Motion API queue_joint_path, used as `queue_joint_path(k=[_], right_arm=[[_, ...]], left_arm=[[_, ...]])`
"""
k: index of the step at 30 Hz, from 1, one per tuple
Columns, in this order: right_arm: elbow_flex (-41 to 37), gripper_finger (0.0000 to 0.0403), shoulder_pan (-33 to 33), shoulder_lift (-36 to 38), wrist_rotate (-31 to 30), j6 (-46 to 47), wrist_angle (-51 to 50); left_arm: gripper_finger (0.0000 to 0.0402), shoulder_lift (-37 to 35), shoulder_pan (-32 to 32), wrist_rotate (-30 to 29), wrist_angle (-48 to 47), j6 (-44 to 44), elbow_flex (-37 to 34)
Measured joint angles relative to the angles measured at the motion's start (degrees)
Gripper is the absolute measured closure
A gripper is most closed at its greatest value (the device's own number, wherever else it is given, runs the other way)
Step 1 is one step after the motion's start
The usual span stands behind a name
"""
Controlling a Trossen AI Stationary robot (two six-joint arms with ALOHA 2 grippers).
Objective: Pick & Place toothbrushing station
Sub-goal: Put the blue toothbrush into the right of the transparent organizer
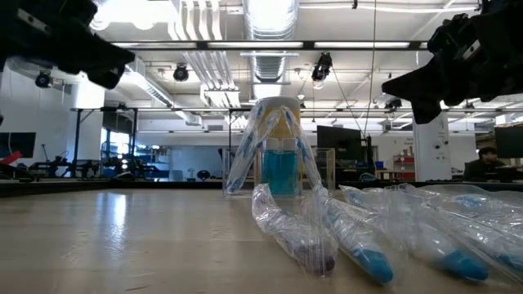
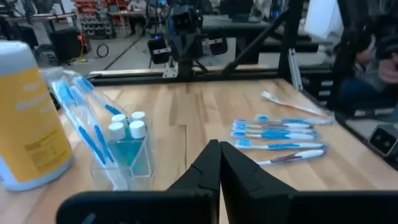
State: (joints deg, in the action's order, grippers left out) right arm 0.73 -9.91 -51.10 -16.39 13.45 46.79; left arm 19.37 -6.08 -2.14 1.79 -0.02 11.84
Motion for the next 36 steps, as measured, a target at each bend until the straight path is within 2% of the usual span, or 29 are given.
queue_joint_path(k=[11, 18, 21, 23, 27, 31, 36], right_arm=[[0.00, 0.0394, 0.02, 0.01, 0.19, -1.61, 3.14], [1.39, 0.0394, 0.02, 0.07, 0.38, -4.96, 4.59], [4.72, 0.0394, 0.02, 0.09, 1.02, -4.68, 3.01], [9.32, 0.0394, -0.09, 0.09, 2.64, -4.61, -4.79], [24.26, 0.0394, -2.69, -0.84, 1.65, -2.19, -35.56], [39.40, 0.0394, -7.78, -4.94, -5.63, 5.44, -60.86], [53.76, 0.0394, -13.39, -11.67, -7.82, 20.38, -84.64]], left_arm=[[0.0399, -9.86, 0.03, -0.03, 7.23, -3.36, -11.23], [0.0398, -12.14, 0.03, 0.03, 6.10, -1.73, -11.33], [0.0399, -12.08, 0.03, 0.05, 5.95, -1.56, -11.35], [0.0397, -12.08, 0.03, 0.02, 6.16, -1.79, -11.35], [0.0389, -12.08, 0.03, -0.58, 5.71, -2.90, -11.35], [0.0390, -12.08, 0.03, -0.61, 5.49, -5.37, -11.37], [0.0398, -12.08, 0.05, -0.65, 5.08, -5.65, -11.39]])
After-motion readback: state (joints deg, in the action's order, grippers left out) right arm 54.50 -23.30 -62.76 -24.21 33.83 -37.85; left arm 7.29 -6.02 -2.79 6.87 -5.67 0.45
